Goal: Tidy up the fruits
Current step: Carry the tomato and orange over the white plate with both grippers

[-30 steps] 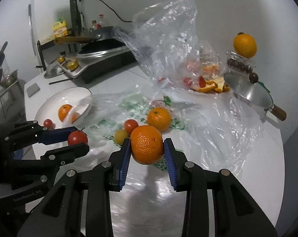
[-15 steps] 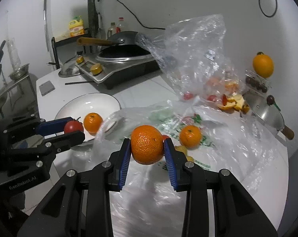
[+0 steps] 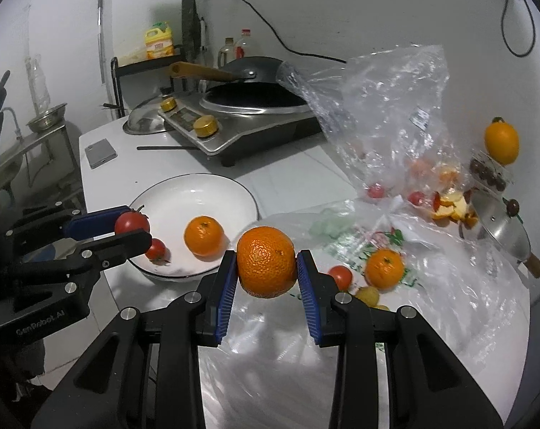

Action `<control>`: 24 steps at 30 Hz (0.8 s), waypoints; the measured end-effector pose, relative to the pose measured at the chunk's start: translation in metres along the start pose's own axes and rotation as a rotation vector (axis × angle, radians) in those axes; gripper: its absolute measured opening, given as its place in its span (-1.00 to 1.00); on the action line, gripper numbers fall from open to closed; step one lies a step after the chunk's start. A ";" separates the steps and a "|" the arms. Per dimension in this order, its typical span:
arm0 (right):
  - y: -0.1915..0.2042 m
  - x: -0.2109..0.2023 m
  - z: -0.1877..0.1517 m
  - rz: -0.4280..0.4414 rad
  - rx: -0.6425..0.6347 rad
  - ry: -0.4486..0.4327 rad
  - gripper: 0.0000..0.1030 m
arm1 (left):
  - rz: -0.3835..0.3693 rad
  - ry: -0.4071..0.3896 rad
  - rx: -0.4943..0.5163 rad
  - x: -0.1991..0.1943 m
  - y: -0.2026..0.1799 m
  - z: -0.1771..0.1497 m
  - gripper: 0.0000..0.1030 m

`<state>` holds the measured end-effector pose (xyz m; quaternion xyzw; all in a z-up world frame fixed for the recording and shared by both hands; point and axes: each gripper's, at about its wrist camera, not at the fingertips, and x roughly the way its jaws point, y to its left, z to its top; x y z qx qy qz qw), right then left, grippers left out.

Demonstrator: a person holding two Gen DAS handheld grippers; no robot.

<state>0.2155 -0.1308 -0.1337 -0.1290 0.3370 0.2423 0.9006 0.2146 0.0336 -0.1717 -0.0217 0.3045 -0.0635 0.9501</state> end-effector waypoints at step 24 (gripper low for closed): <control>0.045 0.055 0.029 0.094 -0.065 0.040 -0.30 | 0.123 0.049 -0.078 0.020 0.060 -0.009 -0.44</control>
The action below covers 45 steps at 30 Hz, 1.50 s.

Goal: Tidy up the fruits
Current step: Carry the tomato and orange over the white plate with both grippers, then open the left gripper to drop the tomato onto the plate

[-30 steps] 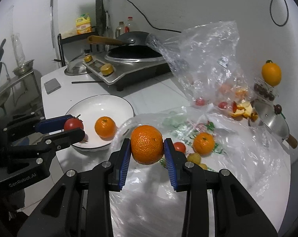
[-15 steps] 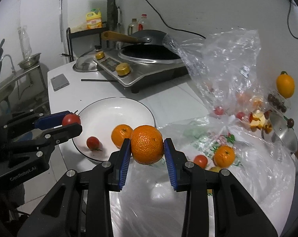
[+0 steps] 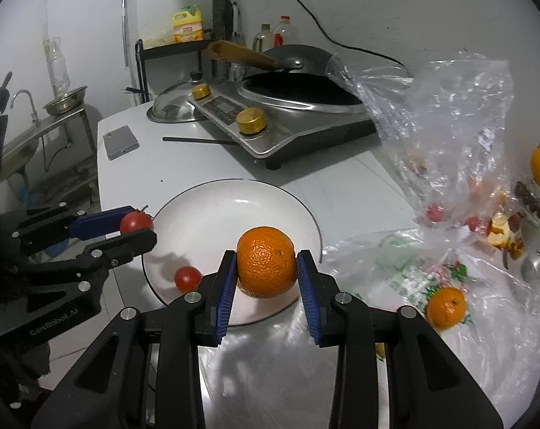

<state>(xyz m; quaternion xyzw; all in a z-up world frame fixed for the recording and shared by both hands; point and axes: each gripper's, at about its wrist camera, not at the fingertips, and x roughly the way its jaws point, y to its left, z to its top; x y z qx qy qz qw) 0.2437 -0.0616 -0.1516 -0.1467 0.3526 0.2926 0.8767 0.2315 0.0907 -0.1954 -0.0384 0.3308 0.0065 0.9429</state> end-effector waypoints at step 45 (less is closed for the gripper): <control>0.046 0.059 0.014 0.087 -0.098 0.089 -0.30 | 0.001 0.025 -0.103 0.020 0.049 -0.005 -0.33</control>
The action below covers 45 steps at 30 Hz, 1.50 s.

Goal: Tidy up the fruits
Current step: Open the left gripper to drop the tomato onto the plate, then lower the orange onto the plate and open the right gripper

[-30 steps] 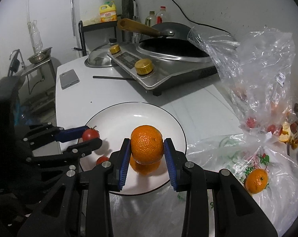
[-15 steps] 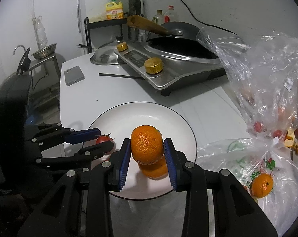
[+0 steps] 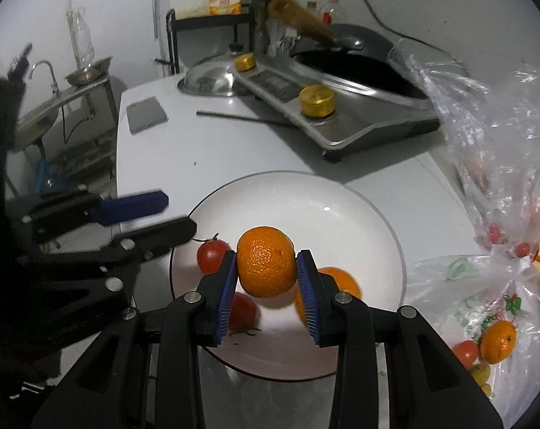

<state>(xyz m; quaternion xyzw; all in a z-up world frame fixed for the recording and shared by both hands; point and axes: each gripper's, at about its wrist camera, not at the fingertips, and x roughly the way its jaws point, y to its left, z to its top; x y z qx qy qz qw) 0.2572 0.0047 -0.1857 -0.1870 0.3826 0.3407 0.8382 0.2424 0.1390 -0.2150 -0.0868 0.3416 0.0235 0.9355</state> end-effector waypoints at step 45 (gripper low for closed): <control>0.004 -0.032 -0.016 -0.082 0.028 -0.014 -0.22 | 0.007 -0.028 0.003 -0.032 -0.014 -0.015 0.02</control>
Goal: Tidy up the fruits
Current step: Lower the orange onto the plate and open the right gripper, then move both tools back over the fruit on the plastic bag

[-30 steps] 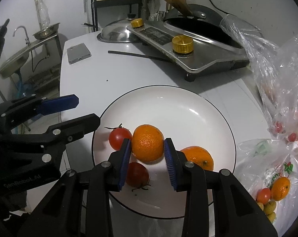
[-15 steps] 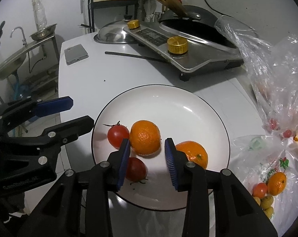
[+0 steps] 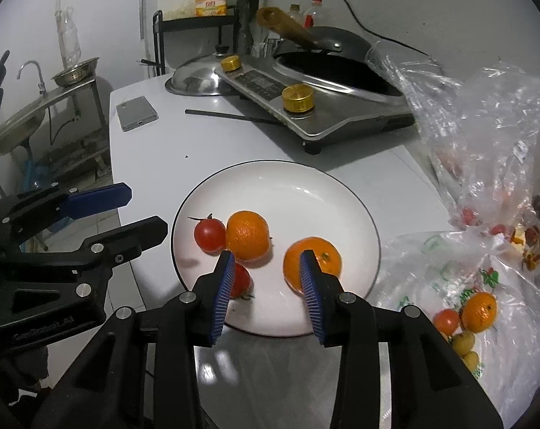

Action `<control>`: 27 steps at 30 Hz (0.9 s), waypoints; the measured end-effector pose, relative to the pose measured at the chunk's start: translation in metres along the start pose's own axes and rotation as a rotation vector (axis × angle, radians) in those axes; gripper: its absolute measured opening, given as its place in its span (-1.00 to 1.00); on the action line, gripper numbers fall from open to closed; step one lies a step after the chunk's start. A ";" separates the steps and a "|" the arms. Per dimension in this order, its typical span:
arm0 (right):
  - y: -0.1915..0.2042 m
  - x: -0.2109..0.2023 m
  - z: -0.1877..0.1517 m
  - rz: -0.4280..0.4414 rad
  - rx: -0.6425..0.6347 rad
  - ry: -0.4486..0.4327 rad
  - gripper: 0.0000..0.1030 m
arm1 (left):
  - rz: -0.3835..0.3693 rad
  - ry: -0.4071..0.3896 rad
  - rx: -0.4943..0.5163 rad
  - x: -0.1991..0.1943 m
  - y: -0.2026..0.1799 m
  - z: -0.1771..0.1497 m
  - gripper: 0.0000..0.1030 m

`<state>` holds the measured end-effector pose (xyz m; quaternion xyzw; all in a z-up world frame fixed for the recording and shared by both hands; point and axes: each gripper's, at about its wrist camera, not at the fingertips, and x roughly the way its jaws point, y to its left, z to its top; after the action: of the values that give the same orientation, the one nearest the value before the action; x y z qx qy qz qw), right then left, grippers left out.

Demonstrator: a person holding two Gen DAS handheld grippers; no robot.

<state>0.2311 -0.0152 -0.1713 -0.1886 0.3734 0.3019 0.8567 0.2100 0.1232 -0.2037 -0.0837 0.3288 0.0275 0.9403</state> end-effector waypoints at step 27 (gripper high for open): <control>-0.043 -0.075 -0.054 -0.074 0.098 -0.082 -0.22 | -0.046 -0.025 0.119 -0.028 -0.078 -0.010 0.02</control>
<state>0.1909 -0.1049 -0.1460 -0.1476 0.3450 0.2588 0.8901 0.1901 0.0448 -0.1836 -0.0349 0.3159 -0.0127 0.9481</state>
